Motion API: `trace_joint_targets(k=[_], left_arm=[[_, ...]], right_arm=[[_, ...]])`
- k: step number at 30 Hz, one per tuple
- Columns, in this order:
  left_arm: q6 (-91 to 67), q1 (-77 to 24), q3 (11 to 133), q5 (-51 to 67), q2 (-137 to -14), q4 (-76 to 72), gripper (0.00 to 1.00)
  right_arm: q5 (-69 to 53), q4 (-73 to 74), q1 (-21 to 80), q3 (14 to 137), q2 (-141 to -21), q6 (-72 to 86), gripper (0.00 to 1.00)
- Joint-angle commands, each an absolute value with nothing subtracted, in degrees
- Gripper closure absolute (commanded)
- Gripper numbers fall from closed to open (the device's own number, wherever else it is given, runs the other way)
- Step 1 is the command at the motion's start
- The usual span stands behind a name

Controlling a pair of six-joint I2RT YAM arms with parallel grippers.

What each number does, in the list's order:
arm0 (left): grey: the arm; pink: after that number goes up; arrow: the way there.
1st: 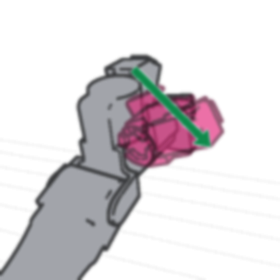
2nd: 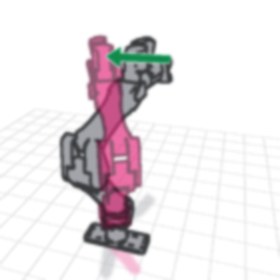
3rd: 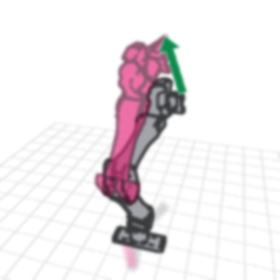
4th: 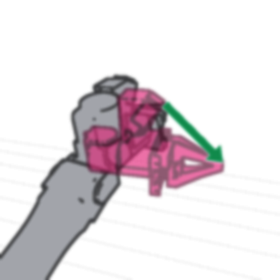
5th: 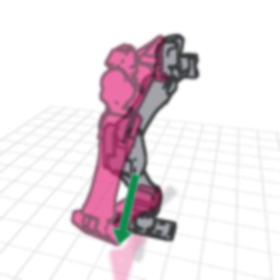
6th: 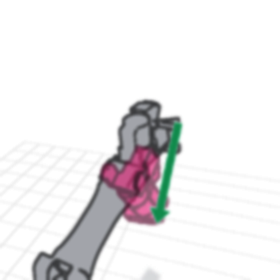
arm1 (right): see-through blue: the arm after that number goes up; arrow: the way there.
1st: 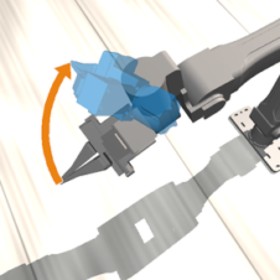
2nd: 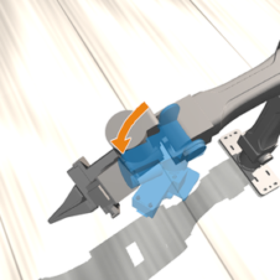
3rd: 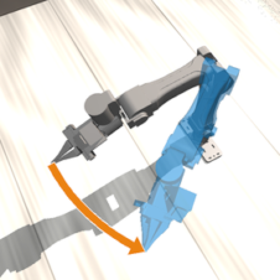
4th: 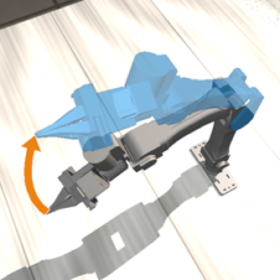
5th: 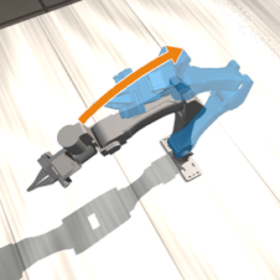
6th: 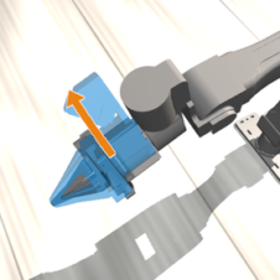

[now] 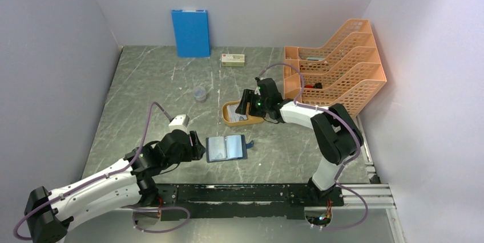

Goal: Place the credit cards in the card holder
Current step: Pick up the credit card from the storage box.

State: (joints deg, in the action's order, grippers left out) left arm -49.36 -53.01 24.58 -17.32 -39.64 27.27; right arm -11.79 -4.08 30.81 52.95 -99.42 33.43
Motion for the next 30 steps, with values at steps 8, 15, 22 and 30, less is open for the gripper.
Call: trace_joint_targets(k=[8, 15, 22, 30], left_arm=[[-49.6, -52.9, 24.3, -16.8, -39.0, 26.2, 0.39], [-49.5, -52.9, 24.3, -16.8, -39.2, 26.1, 0.39], [-49.4, -52.8, 24.3, -16.6, -39.9, 25.7, 0.4], [-49.4, -52.8, 24.2, -16.6, -40.0, 25.5, 0.4]], right_arm=[[-13.5, -4.0, 30.4, 54.1, -103.4, 33.8, 0.45], [-12.1, -4.5, 29.5, 52.5, -102.1, 34.5, 0.61], [-12.3, -5.2, 28.5, 51.1, -100.7, 34.8, 0.73], [-13.5, -6.4, 28.2, 50.2, -100.1, 35.2, 0.77]])
